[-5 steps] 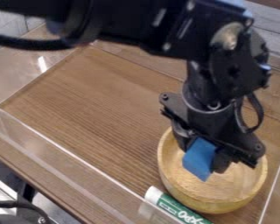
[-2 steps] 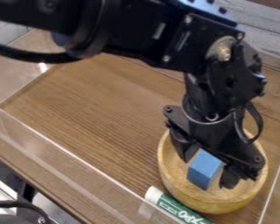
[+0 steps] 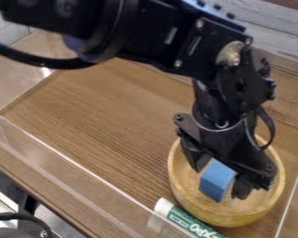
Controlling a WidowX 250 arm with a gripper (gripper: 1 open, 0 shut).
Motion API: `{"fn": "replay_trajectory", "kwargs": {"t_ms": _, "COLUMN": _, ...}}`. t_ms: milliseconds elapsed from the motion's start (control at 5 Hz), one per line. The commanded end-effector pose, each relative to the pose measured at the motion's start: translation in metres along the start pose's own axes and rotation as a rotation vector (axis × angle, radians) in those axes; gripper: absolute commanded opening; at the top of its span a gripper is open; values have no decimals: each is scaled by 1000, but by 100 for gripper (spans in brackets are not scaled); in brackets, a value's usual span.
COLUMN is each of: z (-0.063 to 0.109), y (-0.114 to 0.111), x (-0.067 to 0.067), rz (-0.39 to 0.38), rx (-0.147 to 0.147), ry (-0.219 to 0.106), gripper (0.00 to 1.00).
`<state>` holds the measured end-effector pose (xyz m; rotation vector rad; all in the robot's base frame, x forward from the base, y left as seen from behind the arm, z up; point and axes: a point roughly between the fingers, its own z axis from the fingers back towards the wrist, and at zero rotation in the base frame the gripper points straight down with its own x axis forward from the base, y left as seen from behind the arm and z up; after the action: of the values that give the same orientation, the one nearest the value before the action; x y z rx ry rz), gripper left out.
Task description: Put the blue block in the brown bowl
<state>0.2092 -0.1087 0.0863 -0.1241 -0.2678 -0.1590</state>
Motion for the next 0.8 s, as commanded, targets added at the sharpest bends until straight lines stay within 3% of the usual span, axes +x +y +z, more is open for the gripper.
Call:
{"fn": "replay_trajectory", "kwargs": {"t_ms": 0, "z": 0, "y": 2, "x": 6, "rz": 4, "rx": -10, "ry": -16, "gripper": 100}}
{"fn": "replay_trajectory", "kwargs": {"t_ms": 600, "z": -9, "y": 7, "x": 9, "rz": -18, "rx": -20, "ry": 6, "gripper": 100}}
